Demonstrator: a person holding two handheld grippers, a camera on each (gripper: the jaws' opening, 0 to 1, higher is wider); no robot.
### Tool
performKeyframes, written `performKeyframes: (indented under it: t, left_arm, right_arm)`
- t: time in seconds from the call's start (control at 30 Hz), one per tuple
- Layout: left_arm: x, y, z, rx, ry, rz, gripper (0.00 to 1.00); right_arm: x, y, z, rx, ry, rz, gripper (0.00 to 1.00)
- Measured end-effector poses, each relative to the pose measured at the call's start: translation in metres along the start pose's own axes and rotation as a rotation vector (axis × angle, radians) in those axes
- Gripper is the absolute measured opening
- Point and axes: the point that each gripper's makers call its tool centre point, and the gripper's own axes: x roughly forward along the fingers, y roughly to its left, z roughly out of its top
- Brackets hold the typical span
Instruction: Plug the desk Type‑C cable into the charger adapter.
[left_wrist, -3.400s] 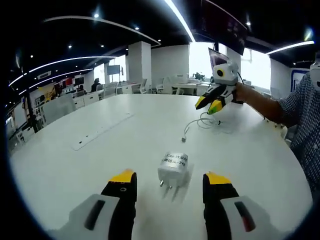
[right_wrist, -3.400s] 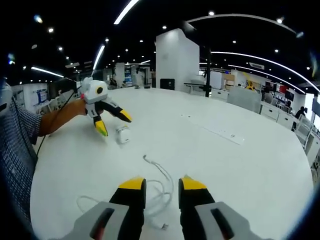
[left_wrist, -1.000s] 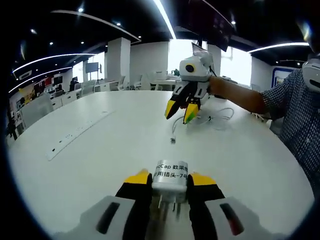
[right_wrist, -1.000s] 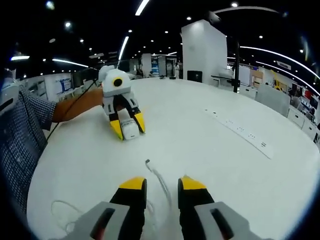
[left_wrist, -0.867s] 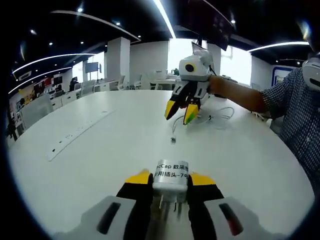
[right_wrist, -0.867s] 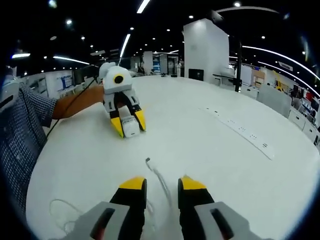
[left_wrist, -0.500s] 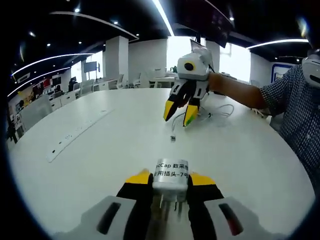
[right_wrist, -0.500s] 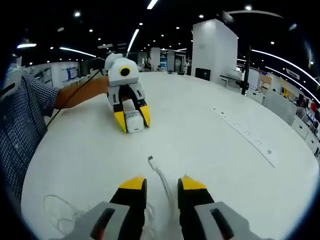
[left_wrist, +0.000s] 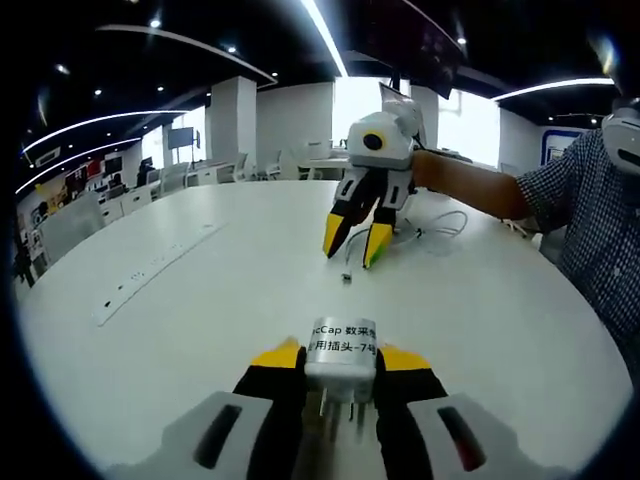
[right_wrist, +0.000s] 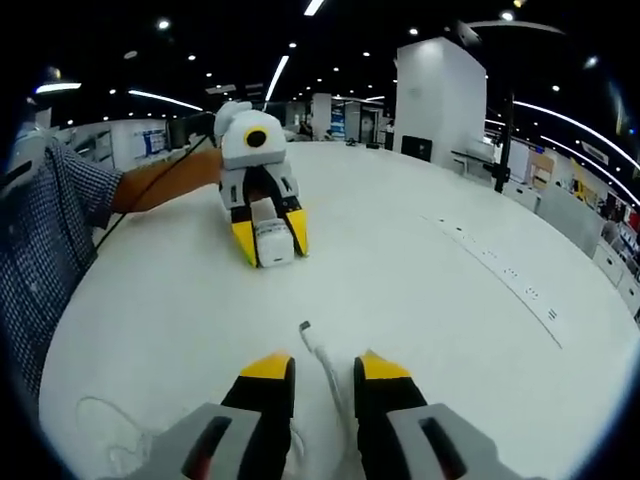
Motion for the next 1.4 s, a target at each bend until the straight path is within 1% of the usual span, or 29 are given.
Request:
performKeyframes:
  t: [0.3,0.43,0.7,0.97,1.03,1.2,1.4]
  left_arm:
    - [0.0,-0.004,0.0,0.02,-0.004,-0.031,0.27]
    - [0.001,-0.005,0.0,0.018,0.004,-0.044,0.27]
    - [0.002,-0.01,0.001,0.016,0.005,-0.043,0.27]
    - [0.004,-0.016,0.003,0.018,0.006,-0.039,0.27]
    - [0.004,-0.017,0.003,0.016,0.008,-0.039,0.27]
    - [0.005,-0.018,0.004,0.018,0.003,-0.04,0.27]
    - [0.005,-0.017,0.004,0.017,0.003,-0.04,0.27]
  right_arm:
    - [0.002,-0.001,0.0,0.012,0.0,0.027,0.24]
    - [0.004,-0.003,0.001,0.018,-0.005,0.022,0.23]
    - [0.004,-0.006,0.001,0.023,-0.012,0.019,0.21]
    - [0.004,0.002,0.002,0.018,-0.024,0.027,0.14]
    - [0.005,0.0,0.002,0.019,-0.027,0.029,0.13]
    - [0.004,0.001,0.002,0.035,-0.031,0.02,0.06]
    - [0.004,0.002,0.002,0.053,-0.035,0.018,0.05]
